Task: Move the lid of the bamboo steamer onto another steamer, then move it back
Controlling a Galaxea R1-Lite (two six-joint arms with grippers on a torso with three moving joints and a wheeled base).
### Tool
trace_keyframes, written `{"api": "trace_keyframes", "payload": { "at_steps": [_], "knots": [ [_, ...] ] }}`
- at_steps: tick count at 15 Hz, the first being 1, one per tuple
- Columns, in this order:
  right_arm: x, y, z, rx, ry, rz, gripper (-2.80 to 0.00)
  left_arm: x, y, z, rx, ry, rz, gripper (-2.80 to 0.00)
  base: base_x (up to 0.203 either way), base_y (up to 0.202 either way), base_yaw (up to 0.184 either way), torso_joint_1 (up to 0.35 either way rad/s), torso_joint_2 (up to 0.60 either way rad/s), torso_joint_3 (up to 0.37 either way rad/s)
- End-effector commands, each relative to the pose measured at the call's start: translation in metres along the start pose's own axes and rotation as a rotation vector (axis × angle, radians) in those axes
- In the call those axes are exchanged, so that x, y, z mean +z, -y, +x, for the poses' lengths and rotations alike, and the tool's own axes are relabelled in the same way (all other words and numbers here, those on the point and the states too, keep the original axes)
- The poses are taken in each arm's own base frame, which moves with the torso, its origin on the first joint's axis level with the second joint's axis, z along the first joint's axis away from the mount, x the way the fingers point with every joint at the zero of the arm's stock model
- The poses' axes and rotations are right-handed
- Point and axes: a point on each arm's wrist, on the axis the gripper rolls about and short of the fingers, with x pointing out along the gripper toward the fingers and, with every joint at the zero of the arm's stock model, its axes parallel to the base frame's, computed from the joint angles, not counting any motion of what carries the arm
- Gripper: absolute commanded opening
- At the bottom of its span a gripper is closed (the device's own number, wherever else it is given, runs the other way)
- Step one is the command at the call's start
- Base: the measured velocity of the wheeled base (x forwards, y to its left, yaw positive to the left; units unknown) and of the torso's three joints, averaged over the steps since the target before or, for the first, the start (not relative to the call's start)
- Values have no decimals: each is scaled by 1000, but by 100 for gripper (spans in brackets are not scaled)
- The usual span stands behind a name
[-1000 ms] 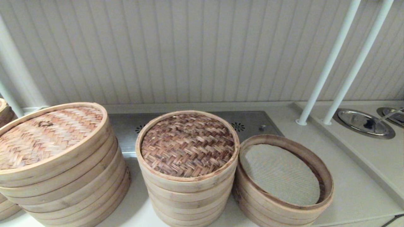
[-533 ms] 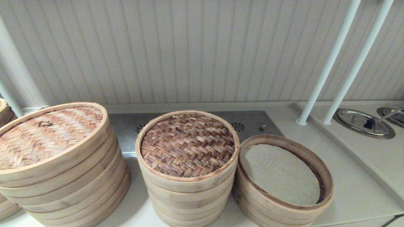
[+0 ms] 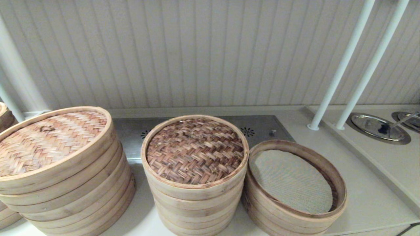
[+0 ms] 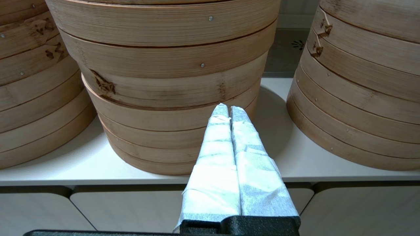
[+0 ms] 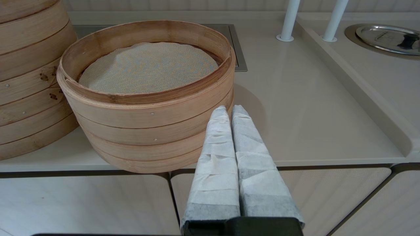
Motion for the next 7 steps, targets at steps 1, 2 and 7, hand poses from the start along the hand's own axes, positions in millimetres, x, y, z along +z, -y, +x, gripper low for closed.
{"api": "trace_keyframes", "payload": {
  "at_steps": [1, 2, 7],
  "knots": [
    [0, 0, 0, 1, 0, -4, -280, 0, 0, 0, 0, 0, 0, -280, 0, 0, 0, 0, 0, 0],
    [0, 0, 0, 1, -2, 2, -280, 0, 0, 0, 0, 0, -1, -280, 0, 0, 0, 0, 0, 0],
    [0, 0, 0, -5, -5, 5, -280, 0, 0, 0, 0, 0, 0, -280, 0, 0, 0, 0, 0, 0]
  ]
}}
